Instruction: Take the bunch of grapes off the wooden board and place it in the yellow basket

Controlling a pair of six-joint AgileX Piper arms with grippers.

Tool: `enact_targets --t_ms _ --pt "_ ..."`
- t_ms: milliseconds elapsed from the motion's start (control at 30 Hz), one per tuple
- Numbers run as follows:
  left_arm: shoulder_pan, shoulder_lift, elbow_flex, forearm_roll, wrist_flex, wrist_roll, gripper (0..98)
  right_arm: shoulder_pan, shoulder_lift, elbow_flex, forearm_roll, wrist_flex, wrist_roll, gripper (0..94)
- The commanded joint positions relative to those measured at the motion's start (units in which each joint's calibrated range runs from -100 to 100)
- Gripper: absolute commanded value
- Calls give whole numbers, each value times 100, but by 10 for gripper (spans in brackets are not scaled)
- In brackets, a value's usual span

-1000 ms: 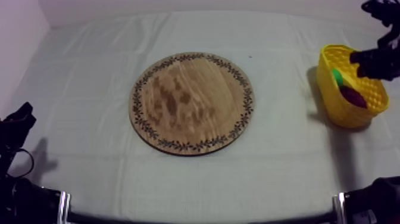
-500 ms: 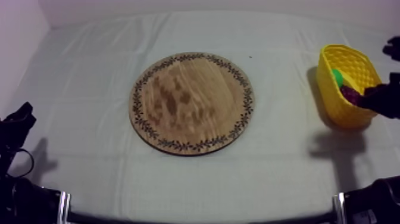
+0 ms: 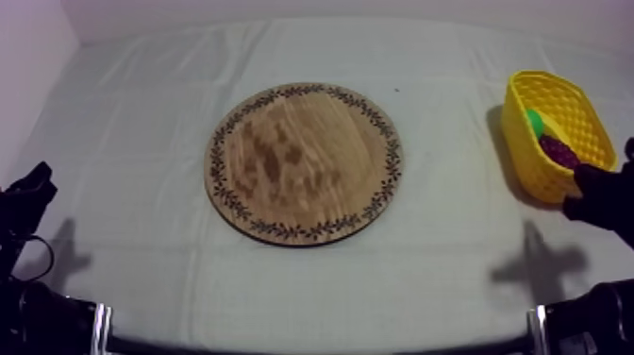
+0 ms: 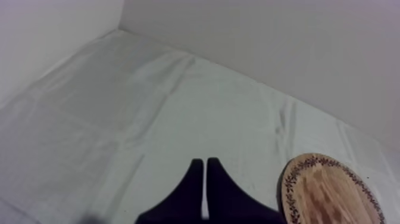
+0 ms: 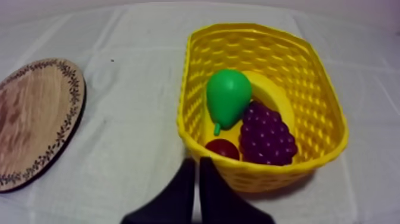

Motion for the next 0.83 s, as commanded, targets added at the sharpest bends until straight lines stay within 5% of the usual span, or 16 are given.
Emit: enact_targets --t_ms 0,300,600,800 --pt "2 2 -4 1 1 1 0 -8 -365 135 -24 44 17 5" --pt "2 2 -4 1 1 -1 0 -279 -1050 316 35 94 -438 4" --pt "2 2 -4 1 1 -1 0 -586 -1110 462 213 -156 302 3" --pt "2 2 -4 1 1 -1 0 -724 -1115 468 221 -166 248 4"
